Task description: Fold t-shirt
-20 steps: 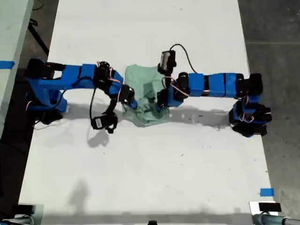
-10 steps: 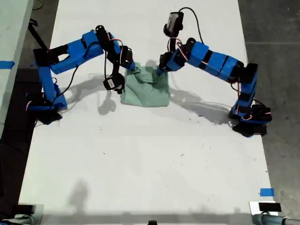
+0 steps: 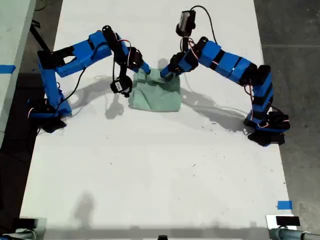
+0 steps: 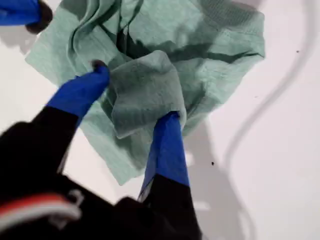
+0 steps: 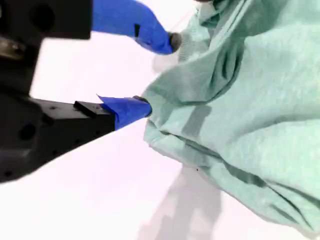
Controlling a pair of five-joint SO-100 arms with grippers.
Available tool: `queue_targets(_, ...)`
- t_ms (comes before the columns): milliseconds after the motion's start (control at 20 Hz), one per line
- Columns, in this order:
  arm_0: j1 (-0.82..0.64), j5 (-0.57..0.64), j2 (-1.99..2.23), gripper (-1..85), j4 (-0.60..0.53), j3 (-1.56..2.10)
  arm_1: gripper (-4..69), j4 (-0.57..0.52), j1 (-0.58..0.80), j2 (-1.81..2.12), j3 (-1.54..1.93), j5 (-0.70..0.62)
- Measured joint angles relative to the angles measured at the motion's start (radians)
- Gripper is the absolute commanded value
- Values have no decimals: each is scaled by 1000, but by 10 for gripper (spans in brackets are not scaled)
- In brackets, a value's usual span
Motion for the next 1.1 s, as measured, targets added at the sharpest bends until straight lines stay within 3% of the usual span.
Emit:
queue_targets(400,-138,-5,483,257,3,219,223,201,164,348,132,-57)
queue_targets(600,-140,-37,881,180,-83,644,211,173,206,721,540,-40)
queue_targets(650,-143,-49,1000,150,-106,773,201,152,206,834,670,-14)
queue_targets(750,-135,-94,1255,51,-130,1035,109,137,196,1085,942,52)
queue_targets(900,-31,-213,1609,1,-152,1359,-11,121,43,1405,1269,209)
queue_targets(1100,81,-350,2132,1,-124,1735,-10,98,-140,1813,1664,471)
